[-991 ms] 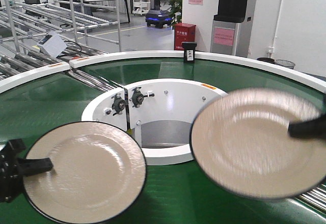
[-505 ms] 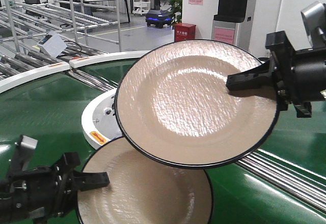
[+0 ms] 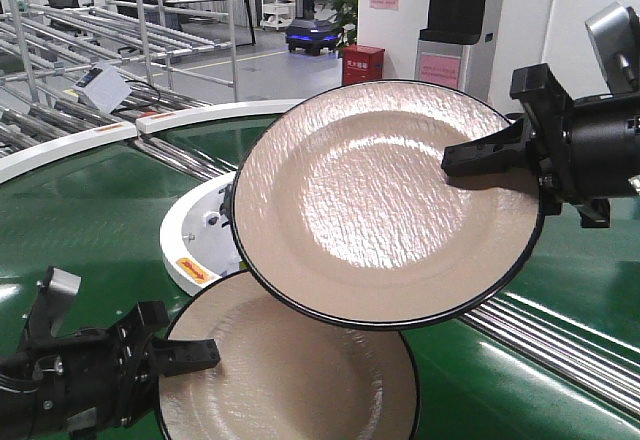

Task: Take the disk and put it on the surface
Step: 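Lift both plates upright off the conveyor toward the robot, then hold both plates while the base drives to the steel table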

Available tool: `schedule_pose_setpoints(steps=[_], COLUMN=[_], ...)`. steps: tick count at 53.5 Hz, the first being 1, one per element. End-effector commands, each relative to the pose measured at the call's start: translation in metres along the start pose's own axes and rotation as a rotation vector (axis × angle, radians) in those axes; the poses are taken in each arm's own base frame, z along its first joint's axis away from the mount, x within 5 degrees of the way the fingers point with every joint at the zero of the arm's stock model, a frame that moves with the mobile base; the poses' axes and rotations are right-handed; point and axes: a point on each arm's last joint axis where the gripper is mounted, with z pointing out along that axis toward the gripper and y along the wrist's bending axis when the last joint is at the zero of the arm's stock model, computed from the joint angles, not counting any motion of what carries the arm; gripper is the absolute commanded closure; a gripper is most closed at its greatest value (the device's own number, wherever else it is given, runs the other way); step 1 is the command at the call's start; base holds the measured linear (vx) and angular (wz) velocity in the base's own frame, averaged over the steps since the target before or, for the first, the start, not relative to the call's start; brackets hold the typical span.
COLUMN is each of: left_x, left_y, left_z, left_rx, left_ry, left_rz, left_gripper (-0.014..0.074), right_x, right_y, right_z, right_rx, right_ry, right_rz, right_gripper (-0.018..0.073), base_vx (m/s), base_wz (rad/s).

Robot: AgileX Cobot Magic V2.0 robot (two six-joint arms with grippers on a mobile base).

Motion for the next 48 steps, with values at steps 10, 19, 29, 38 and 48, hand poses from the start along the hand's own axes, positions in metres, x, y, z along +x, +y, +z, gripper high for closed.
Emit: schedule_pose_setpoints(steps=[10, 19, 29, 38, 48], left_x=[-0.0076, -0.0076, -0.0076, -0.0078, -0.0079], left_y=[-0.0276, -0.0276, -0.0276, -0.0274, -0.0273], left_z=[-0.0089, -0.0089, -0.0089, -0.0089, -0.0089], left_rx=[0.151, 0.151, 0.151, 0.148, 0.147], left_ry=[-0.054, -0.054, -0.054, -0.056, -0.057], left_rz=[-0.080, -0.080, -0.080, -0.080, -0.080], left_gripper=[0.0596, 0.0596, 0.0596, 0.0596, 0.0596], right_x=[-0.0100, -0.0100, -0.0100, -0.0100, -0.0100], right_y=[0.0266, 0.0266, 0.0266, 0.0266, 0.0266], right_z=[-0.0158, -0.0158, -0.0158, -0.0158, -0.0158], right_rx=[-0.106, -0.106, -0.106, -0.105, -0.105], right_ry=[-0.121, -0.121, -0.121, -0.121, -0.121], right_rz=[0.015, 0.015, 0.015, 0.014, 0.014], right_gripper=[0.0567, 0.0567, 0.0567, 0.0567, 0.0567], base_vx=[0.00, 0.00, -0.01, -0.06, -0.16], base_wz=[0.00, 0.00, 0.00, -0.03, -0.05])
